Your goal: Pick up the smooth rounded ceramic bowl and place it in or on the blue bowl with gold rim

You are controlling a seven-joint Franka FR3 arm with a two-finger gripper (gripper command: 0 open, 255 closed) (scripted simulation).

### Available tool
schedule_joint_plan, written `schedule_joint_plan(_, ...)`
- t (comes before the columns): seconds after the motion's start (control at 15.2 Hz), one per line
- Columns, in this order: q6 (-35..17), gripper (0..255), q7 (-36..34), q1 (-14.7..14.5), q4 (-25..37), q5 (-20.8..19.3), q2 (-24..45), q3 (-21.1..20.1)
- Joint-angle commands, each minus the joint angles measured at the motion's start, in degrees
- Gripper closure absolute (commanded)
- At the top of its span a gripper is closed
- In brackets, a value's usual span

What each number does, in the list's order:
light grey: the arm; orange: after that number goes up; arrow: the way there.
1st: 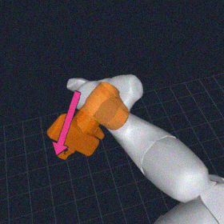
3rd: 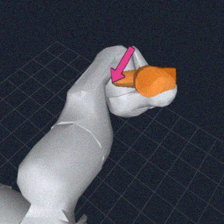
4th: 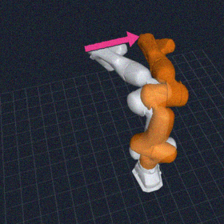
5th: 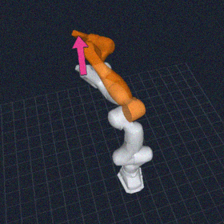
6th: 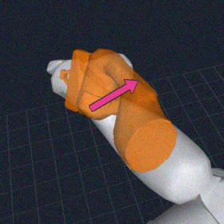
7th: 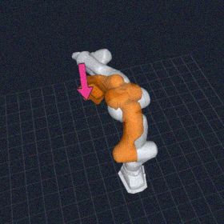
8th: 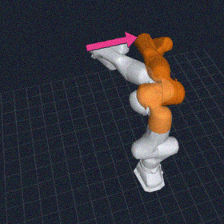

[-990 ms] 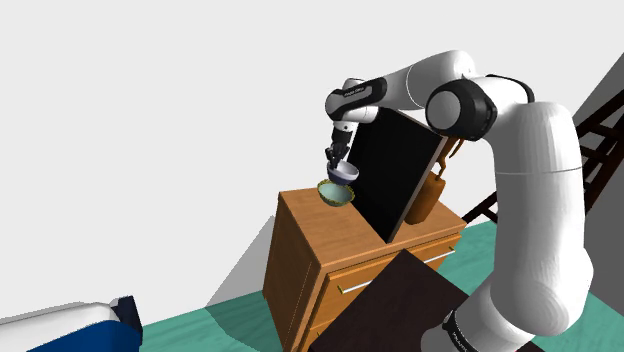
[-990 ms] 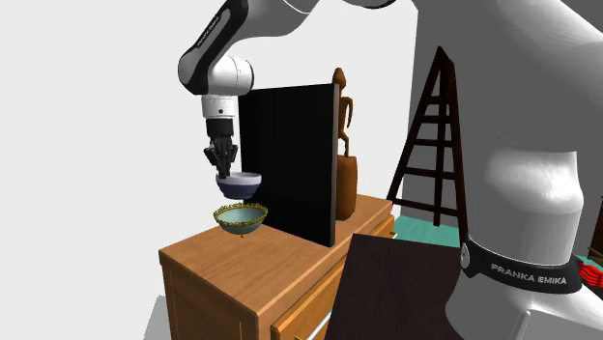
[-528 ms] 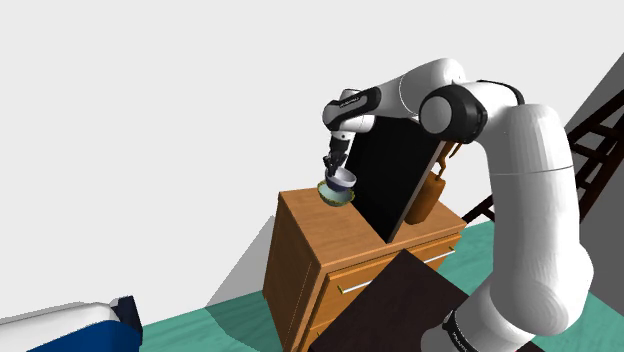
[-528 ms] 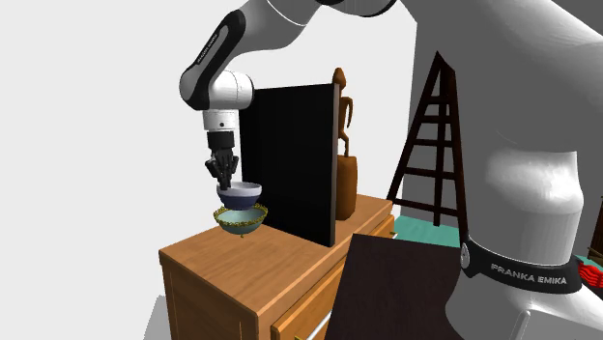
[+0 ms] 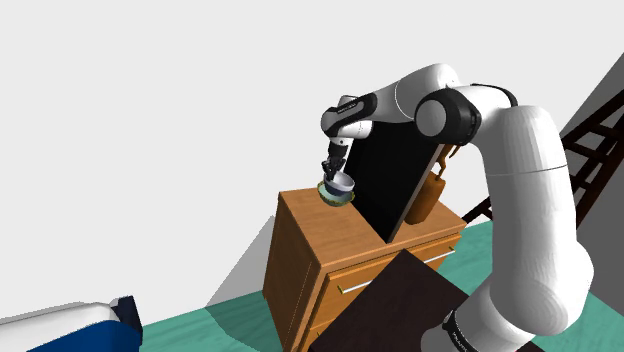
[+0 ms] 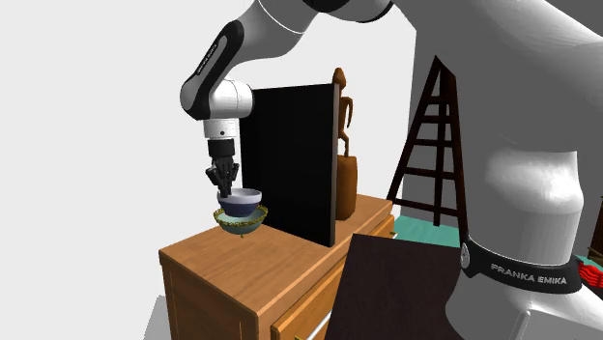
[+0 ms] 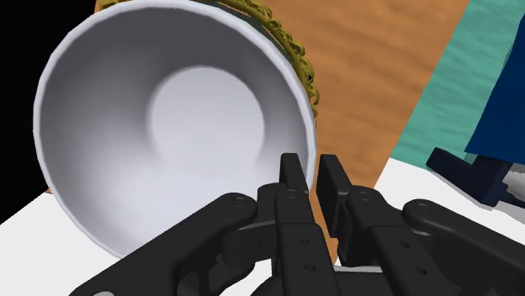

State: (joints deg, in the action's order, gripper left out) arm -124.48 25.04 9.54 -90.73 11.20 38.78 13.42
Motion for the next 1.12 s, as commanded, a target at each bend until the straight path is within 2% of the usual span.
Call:
schedule_joint_plan(0.0, 0.0, 255, 0.0, 0.0, 0.0, 0.0, 0.0, 0.0)
schedule_joint_plan(0.13, 0.0, 255, 0.0, 0.0, 0.0, 0.0, 0.0, 0.0)
schedule_joint_plan(0.2, 0.0, 0, 0.0, 0.0, 0.0, 0.0, 0.0, 0.0)
schedule_joint_plan(0.53, 0.0, 0, 0.0, 0.0, 0.0, 0.0, 0.0, 0.0)
schedule_joint_plan(0.79, 5.4, 0, -0.6, -0.2, 2.1, -1.0, -3.4, 0.7)
schedule_joint_plan(1.06, 5.4, 0, -0.6, -0.2, 2.1, -1.0, -3.4, 0.7)
